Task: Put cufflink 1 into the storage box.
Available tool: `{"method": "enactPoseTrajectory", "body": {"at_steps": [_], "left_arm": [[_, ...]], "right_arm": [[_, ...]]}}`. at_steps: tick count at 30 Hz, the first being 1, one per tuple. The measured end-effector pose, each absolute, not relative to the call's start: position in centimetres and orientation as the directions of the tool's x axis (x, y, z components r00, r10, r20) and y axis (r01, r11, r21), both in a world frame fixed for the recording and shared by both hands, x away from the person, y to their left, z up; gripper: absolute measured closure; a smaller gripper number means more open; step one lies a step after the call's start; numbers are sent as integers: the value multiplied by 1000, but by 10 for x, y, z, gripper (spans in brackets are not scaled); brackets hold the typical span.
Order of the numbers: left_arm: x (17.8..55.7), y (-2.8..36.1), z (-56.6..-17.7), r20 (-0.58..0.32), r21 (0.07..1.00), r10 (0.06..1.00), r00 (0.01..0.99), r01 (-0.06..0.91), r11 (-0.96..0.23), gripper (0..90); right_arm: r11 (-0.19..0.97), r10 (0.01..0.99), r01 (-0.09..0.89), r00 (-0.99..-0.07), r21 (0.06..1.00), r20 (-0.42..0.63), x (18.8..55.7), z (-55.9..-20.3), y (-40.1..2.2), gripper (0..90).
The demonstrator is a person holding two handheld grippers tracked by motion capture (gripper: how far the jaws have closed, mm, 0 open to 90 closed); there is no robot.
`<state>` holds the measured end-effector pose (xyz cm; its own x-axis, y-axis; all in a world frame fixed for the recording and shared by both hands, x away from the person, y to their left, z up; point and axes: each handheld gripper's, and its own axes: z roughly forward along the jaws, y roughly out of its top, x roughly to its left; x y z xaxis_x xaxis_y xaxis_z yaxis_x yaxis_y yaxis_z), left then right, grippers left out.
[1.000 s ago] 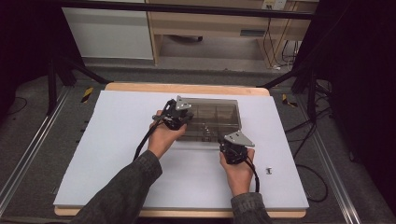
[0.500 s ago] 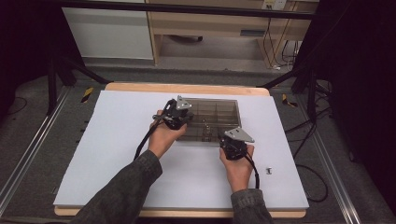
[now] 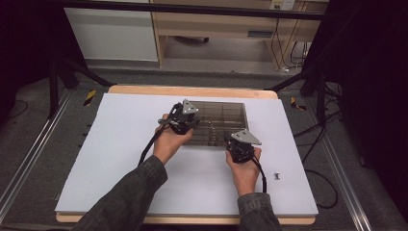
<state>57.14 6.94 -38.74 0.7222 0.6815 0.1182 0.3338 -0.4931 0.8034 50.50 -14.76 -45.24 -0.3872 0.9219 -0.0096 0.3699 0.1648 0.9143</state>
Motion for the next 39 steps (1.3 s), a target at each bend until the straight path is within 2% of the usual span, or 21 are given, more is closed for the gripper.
{"method": "enactPoseTrajectory", "body": {"at_steps": [7,14,18,30,32,35,39], "left_arm": [[558,85,-372,138,831,679,722,288,-475,900],[538,129,-364,141,847,690,710,275,-456,900],[528,160,-369,196,825,696,691,267,-497,900],[501,233,-407,142,856,768,624,312,-412,900],[497,240,-412,136,863,777,614,311,-397,900],[492,249,-420,132,877,800,586,307,-370,840],[488,264,-428,138,895,844,519,300,-330,658]], "right_arm": [[197,920,347,-388,917,-51,496,-448,-148,900],[300,897,312,-413,902,-156,479,-447,-141,900],[328,889,318,-422,890,-177,472,-450,-139,900],[432,859,312,-428,846,-280,470,-454,-130,899],[441,857,317,-427,840,-288,470,-455,-129,869],[459,849,314,-429,831,-308,469,-456,-126,838],[499,831,297,-433,814,-351,466,-456,-120,746]]}}
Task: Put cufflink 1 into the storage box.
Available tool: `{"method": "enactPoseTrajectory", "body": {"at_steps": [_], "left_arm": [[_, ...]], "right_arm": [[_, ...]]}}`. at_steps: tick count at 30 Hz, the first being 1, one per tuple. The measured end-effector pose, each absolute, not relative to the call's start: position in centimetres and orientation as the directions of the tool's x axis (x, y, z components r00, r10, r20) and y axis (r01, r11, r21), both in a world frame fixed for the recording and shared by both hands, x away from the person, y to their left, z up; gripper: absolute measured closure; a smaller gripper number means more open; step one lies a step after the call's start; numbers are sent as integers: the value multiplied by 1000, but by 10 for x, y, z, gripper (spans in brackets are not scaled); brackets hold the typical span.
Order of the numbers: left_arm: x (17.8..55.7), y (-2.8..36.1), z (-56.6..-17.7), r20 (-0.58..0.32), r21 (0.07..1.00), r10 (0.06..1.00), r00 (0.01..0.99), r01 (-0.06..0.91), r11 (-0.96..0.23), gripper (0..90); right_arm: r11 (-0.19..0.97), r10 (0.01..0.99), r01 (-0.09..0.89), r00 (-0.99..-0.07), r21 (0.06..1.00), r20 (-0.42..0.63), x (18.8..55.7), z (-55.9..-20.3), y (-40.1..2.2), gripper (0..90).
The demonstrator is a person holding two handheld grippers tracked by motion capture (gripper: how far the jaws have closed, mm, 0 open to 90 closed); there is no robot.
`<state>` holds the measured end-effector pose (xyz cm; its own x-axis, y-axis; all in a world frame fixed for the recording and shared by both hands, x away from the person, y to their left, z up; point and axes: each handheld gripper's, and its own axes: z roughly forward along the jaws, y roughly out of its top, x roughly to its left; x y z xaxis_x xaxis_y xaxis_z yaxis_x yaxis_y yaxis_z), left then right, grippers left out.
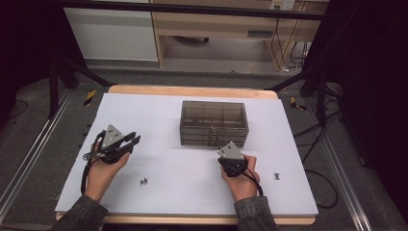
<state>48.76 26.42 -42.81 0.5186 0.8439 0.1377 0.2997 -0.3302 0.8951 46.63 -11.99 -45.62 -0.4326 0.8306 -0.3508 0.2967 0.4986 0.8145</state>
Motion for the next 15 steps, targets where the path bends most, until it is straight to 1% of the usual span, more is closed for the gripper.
{"method": "enactPoseTrajectory", "body": {"at_steps": [5,7,9,11,13,15], "left_arm": [[483,285,-431,159,895,882,444,312,-319,394],[478,291,-432,183,893,887,423,306,-330,316],[475,297,-434,176,896,895,410,311,-318,253],[472,301,-438,172,895,901,398,319,-312,200],[471,304,-442,187,887,900,394,327,-327,165],[470,306,-446,200,881,899,389,330,-338,146]], "right_arm": [[558,795,267,-444,786,-414,464,-456,-112,600],[588,774,257,-454,767,-442,462,-457,-110,572],[617,754,237,-452,751,-476,460,-456,-108,524],[643,737,219,-439,734,-514,457,-455,-105,498],[673,712,199,-434,712,-551,456,-455,-103,466],[710,680,189,-431,678,-593,454,-457,-100,452]]}}
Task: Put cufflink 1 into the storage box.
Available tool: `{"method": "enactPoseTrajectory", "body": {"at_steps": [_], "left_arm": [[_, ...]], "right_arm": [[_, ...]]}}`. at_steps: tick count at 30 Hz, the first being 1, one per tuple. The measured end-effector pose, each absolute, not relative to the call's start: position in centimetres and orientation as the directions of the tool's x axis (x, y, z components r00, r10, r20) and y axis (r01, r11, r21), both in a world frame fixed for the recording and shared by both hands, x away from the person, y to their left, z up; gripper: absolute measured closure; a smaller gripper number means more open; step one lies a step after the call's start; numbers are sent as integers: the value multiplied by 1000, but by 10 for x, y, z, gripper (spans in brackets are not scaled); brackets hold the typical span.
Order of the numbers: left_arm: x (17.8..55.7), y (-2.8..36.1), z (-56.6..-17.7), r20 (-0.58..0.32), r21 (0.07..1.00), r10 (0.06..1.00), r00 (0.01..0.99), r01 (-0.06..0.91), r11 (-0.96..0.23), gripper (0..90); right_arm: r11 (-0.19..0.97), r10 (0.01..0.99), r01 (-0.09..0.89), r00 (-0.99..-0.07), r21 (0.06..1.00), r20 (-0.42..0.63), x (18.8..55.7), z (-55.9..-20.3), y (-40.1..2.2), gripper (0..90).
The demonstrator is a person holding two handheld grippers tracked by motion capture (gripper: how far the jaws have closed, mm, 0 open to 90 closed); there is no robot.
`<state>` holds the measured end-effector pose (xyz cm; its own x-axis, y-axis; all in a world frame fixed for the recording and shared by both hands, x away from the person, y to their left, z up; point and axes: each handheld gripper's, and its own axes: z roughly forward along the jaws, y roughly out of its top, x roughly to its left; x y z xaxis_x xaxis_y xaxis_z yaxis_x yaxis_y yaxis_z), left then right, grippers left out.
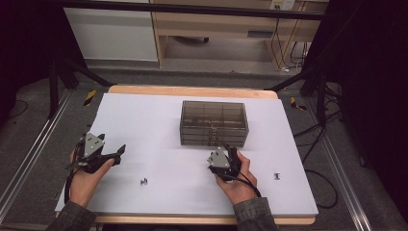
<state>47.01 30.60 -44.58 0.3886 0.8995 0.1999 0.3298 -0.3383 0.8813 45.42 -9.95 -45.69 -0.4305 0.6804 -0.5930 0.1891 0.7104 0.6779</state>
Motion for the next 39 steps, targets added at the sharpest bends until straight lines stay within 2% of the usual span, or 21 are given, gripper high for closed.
{"method": "enactPoseTrajectory", "body": {"at_steps": [4,9,13,22,29,39], "left_arm": [[471,307,-452,185,879,897,401,342,-334,113],[472,307,-454,198,882,889,414,319,-346,89],[473,310,-456,169,889,897,408,330,-318,88],[475,310,-458,162,884,894,417,342,-320,89],[476,308,-459,164,880,892,421,347,-325,91],[476,311,-459,154,880,892,425,351,-319,97]], "right_arm": [[774,613,161,-429,612,-663,453,-460,-93,453],[837,535,131,-406,532,-741,451,-464,-85,497],[887,454,116,-388,446,-802,452,-470,-79,532],[971,238,45,-313,236,-919,457,-475,-67,602],[984,175,43,-305,170,-936,473,-482,-61,632],[986,166,34,-293,163,-942,482,-487,-59,697]]}}
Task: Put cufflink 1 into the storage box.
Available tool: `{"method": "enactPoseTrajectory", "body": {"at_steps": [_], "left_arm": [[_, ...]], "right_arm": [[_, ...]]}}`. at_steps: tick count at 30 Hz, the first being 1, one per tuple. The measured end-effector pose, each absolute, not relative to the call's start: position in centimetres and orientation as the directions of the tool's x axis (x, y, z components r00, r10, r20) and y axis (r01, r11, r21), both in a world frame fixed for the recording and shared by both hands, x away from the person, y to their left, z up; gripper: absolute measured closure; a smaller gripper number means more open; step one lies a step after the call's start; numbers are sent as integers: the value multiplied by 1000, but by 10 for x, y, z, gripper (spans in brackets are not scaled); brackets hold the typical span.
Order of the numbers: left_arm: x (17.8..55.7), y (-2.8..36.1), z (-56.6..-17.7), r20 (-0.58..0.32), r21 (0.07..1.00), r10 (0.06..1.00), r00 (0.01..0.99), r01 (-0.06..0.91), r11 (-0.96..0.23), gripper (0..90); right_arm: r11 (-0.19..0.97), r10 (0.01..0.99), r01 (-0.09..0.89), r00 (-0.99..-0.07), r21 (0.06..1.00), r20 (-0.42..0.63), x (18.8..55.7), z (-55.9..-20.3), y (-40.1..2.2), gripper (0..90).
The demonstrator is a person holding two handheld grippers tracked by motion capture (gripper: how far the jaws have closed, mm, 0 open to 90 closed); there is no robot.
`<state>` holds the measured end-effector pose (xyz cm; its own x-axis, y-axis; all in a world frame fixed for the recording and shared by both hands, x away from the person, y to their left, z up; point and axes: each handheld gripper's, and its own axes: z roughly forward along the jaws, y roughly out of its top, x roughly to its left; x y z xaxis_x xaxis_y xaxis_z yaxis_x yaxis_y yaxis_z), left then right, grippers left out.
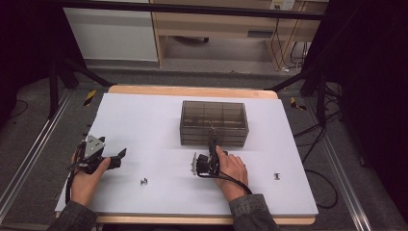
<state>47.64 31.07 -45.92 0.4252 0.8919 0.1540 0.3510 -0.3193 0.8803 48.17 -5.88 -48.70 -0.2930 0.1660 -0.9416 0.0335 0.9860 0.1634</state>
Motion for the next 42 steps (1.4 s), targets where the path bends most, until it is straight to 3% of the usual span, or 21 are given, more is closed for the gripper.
{"method": "enactPoseTrajectory", "body": {"at_steps": [26,42], "left_arm": [[477,308,-461,154,872,886,437,361,-330,106],[477,306,-462,154,867,883,443,369,-336,108]], "right_arm": [[993,119,14,-265,119,-957,492,-494,-59,796],[994,104,-7,-254,109,-962,485,-493,-59,809]]}}
